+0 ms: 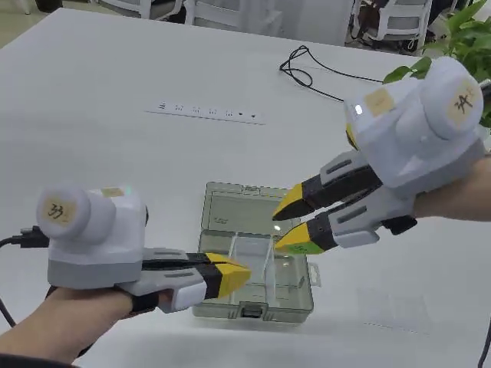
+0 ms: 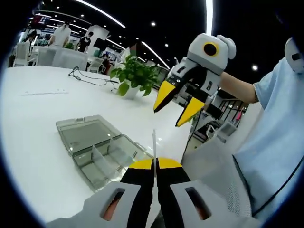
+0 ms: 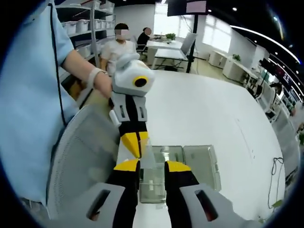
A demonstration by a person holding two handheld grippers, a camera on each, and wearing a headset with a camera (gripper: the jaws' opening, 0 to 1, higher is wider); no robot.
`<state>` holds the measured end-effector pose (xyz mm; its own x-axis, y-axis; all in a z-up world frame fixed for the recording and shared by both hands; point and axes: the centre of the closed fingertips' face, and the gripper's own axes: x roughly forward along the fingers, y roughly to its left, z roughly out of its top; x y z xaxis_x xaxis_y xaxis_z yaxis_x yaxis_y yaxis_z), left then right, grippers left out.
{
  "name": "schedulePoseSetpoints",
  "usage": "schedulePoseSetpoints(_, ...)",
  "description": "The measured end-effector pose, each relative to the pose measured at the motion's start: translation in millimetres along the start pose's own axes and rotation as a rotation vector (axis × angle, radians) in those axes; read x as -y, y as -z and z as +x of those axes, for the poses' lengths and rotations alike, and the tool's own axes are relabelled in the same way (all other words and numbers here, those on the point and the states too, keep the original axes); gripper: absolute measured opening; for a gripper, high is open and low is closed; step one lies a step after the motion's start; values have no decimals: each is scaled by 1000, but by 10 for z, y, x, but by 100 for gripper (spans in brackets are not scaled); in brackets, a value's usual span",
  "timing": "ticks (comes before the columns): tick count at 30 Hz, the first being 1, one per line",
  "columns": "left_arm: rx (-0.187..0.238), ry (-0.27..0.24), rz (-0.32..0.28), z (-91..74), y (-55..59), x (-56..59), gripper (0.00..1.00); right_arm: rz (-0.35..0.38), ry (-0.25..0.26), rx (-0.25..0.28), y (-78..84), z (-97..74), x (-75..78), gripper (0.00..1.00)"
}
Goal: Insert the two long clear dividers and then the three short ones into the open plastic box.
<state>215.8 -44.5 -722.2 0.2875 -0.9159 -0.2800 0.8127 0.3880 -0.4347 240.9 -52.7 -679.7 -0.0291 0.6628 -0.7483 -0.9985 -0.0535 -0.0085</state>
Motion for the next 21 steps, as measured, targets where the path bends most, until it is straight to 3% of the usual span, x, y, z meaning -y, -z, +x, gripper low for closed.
schedulePoseSetpoints(2, -17, 28, 34, 0, 25, 37, 0, 15, -69, -10, -29, 45, -84, 18)
schedulePoseSetpoints(6, -32, 55, 93, -8, 35, 69, 0, -4, -117, -38, -73, 135, -134, 13)
schedulePoseSetpoints(8, -33, 68, 119, -14, 25, 90, 0, 3, -176, -63, -61, 175, -217, 7)
schedulePoseSetpoints(16, -27, 106, 195, -45, 3, 134, 0, -24, -252, -120, -47, 247, -306, 4)
schedulePoseSetpoints(21, -35, 114, 226, -50, 14, 140, 0, -32, -274, -140, -69, 271, -357, 3)
